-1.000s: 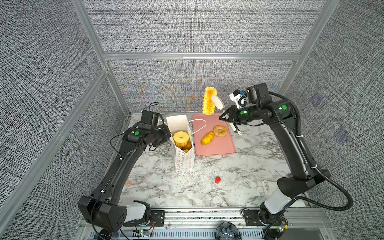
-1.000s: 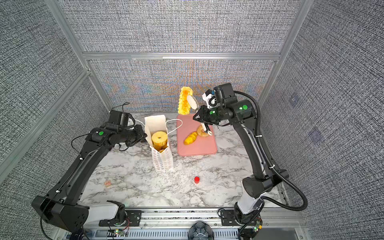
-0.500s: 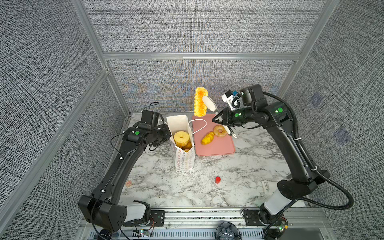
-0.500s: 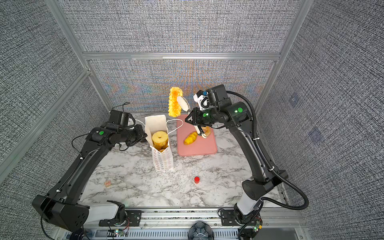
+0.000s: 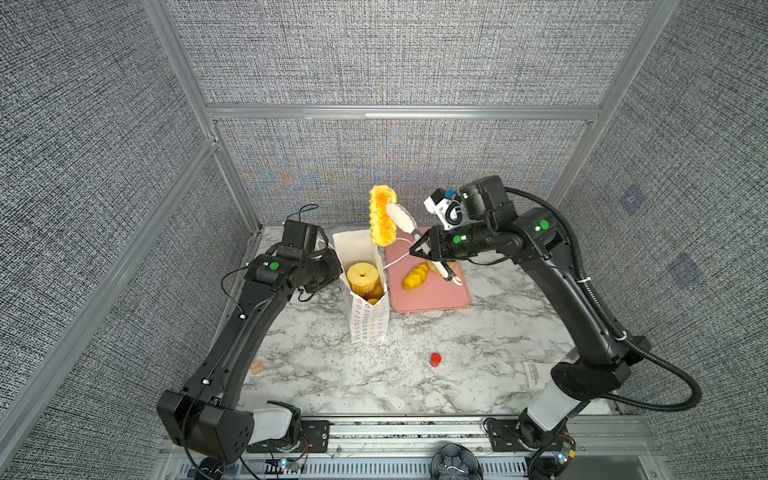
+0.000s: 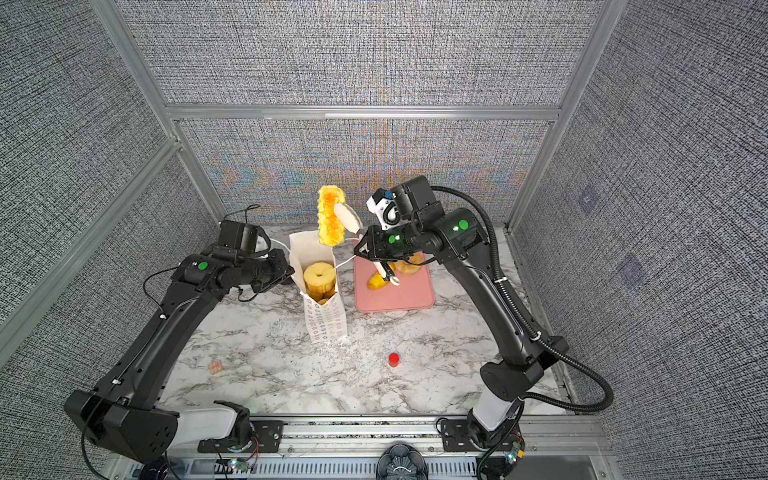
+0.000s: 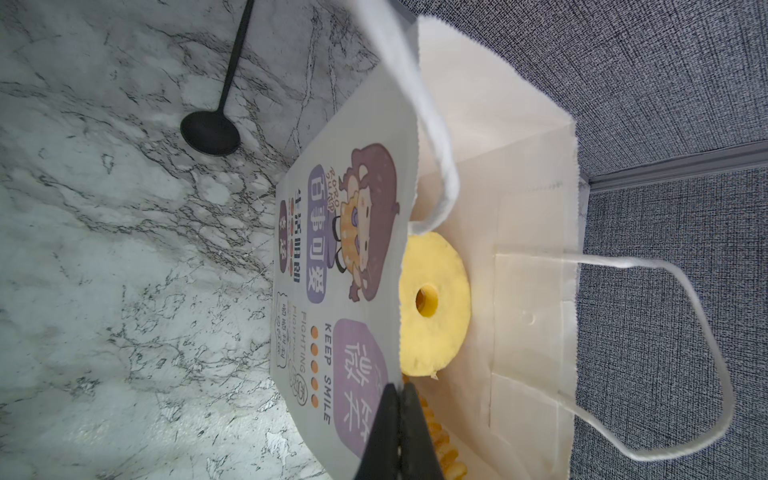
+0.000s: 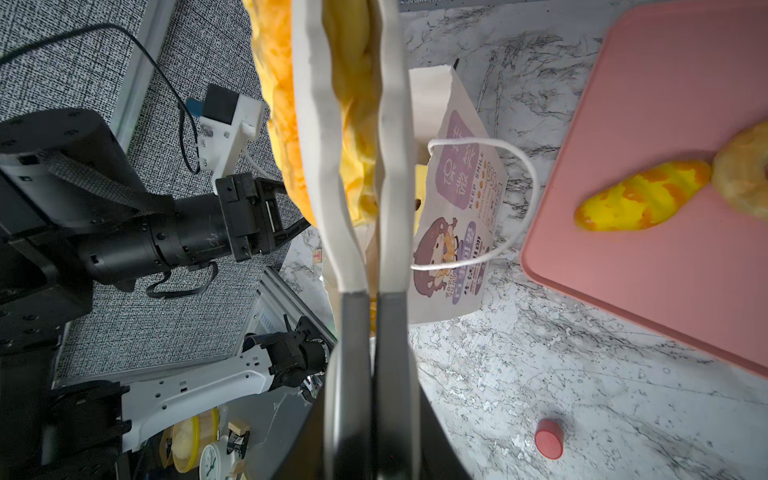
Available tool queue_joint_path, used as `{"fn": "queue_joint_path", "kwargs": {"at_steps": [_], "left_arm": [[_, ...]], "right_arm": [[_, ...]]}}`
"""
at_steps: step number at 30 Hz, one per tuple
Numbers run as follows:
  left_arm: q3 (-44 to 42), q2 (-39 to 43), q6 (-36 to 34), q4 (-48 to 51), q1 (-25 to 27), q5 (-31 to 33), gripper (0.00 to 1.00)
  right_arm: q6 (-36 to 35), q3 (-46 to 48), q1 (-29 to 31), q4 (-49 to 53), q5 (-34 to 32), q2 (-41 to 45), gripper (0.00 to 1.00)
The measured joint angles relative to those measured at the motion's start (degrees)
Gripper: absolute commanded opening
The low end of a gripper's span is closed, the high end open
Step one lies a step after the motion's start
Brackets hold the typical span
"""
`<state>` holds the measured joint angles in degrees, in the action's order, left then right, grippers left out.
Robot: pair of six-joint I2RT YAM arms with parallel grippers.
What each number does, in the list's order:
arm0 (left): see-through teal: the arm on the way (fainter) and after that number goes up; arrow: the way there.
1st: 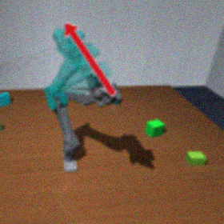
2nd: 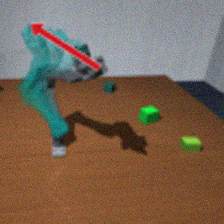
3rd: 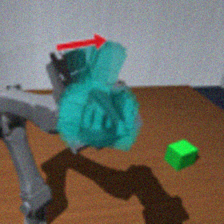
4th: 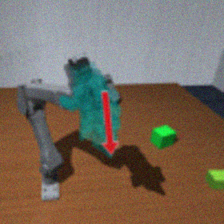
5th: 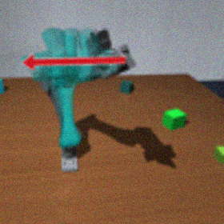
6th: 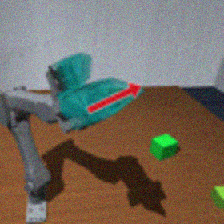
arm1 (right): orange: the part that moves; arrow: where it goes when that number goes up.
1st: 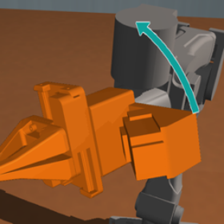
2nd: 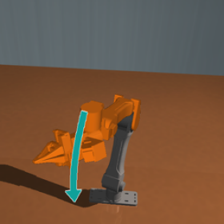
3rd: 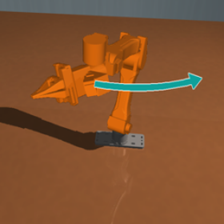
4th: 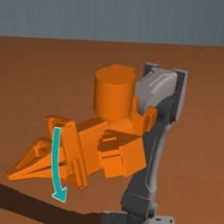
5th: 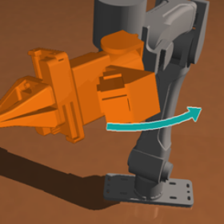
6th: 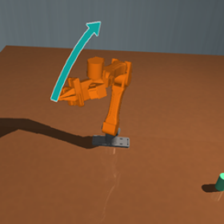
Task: Place the fake bread into the paper bag
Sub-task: 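Carry the pastry over the bag held by the left gripper and lower it in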
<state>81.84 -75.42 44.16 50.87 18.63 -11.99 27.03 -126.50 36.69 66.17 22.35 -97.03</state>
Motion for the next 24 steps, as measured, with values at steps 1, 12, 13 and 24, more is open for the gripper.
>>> {"fn": "queue_joint_path", "kwargs": {"at_steps": [1, 12, 13, 24], "left_arm": [[0.0, 0.07, 0.0, 0.0, 0.0, 0.0, 0.0], [-0.17, 0.11, 0.02, -0.04, 0.0, 0.0, 0.0], [-0.17, 0.11, 0.02, -0.04, 0.0, 0.0, 0.0], [-0.22, 0.11, 0.02, -0.22, -0.02, 0.0, 0.0]], "right_arm": [[-0.07, -0.39, 0.5, 0.39, -0.5, -0.28, 0.24], [-1.36, -2.05, 5.18, 4.42, -4.87, -2.69, 0.24], [-1.53, -2.1, 5.49, 4.48, -5.35, -2.82, 0.24], [-2.99, -3.89, 8.7, 7.89, -8.85, -5.2, 0.24]]}}
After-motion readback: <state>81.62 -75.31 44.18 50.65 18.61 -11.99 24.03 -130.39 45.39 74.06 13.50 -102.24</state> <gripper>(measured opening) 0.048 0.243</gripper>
